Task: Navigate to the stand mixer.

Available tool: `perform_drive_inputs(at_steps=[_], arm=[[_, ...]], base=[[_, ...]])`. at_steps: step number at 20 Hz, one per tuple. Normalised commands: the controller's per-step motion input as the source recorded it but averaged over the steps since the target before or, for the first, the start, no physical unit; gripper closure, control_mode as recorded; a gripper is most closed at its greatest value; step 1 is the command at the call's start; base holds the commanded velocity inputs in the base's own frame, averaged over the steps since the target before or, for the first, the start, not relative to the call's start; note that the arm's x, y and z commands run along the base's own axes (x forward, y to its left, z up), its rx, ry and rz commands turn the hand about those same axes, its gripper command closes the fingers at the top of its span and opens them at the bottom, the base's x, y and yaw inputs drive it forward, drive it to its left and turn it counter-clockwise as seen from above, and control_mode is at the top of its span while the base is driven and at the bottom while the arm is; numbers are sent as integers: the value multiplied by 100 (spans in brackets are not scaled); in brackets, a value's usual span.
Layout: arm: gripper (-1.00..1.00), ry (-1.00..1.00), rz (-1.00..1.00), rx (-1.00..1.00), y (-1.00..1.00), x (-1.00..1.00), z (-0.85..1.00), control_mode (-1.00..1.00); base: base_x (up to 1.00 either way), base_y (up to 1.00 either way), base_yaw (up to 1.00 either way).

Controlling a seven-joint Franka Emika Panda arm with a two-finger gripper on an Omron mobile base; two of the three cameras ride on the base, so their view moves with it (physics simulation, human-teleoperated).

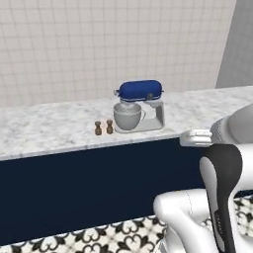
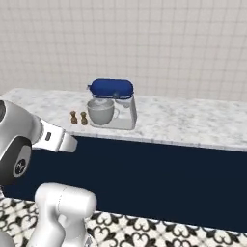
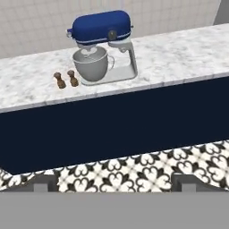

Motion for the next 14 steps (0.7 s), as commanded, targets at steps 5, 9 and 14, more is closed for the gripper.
perform_drive_inputs(at_steps=[5,9,14], arm=[[-100,0,0,0,0,0,0,100],[-100,0,0,0,0,0,0,100],[-100,0,0,0,0,0,0,100]], base=[[100,-8,0],[100,-2,0],[100,0,6]])
